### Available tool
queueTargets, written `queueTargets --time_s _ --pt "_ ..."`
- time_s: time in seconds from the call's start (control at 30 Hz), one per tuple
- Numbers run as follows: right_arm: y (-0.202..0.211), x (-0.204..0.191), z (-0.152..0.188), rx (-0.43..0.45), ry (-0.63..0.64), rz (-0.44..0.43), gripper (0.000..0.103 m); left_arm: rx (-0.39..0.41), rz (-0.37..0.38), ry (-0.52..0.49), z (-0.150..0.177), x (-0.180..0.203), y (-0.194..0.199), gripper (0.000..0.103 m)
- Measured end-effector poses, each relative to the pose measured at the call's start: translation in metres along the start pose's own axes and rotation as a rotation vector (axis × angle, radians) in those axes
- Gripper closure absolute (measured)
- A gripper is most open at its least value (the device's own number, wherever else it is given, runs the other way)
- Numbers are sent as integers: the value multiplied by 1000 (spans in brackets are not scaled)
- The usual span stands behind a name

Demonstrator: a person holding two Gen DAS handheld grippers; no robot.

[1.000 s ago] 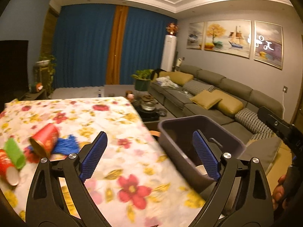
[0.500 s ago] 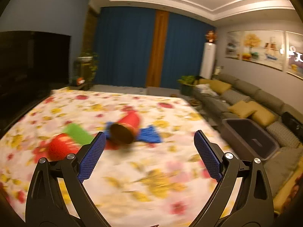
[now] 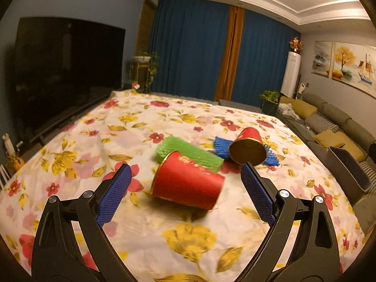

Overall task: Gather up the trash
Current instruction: 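Move both open tools back toward the red cups on the bed, then grasp a red paper cup with the left tool while the right tool grasps another red cup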

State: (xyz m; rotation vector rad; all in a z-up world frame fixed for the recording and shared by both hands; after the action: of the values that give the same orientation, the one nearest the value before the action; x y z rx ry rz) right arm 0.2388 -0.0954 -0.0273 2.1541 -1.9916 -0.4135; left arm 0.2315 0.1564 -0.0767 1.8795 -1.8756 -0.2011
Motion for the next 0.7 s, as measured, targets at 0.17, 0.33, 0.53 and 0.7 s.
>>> queueTargets --time_s 0.17,0.33,0.53,0.7 --pt "-6 -18 1 -4 17 -16 22 -58 44 25 4 -21 -18 15" --pt "-16 -29 0 -15 29 -23 22 -128 116 41 10 -29 -39 28" --pt "-29 -45 3 -27 59 -35 22 -210 208 69 22 -28 -57 52" --pt "-47 -59 7 -51 84 -40 22 -233 272 47 28 -15 -57 74"
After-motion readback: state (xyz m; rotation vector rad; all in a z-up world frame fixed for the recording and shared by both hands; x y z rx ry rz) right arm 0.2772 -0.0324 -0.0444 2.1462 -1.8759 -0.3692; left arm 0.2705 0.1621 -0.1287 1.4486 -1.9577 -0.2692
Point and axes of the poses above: each gripper's, at about its wrist camera, not at the fingertips, and y roughly against the way its jaws point, x to its right, z to its underside, the point moved 9 cm from there along -y, roughly the way its jaws point, and after that the axes turned 10 degrees about z, right-handed, at the moved point
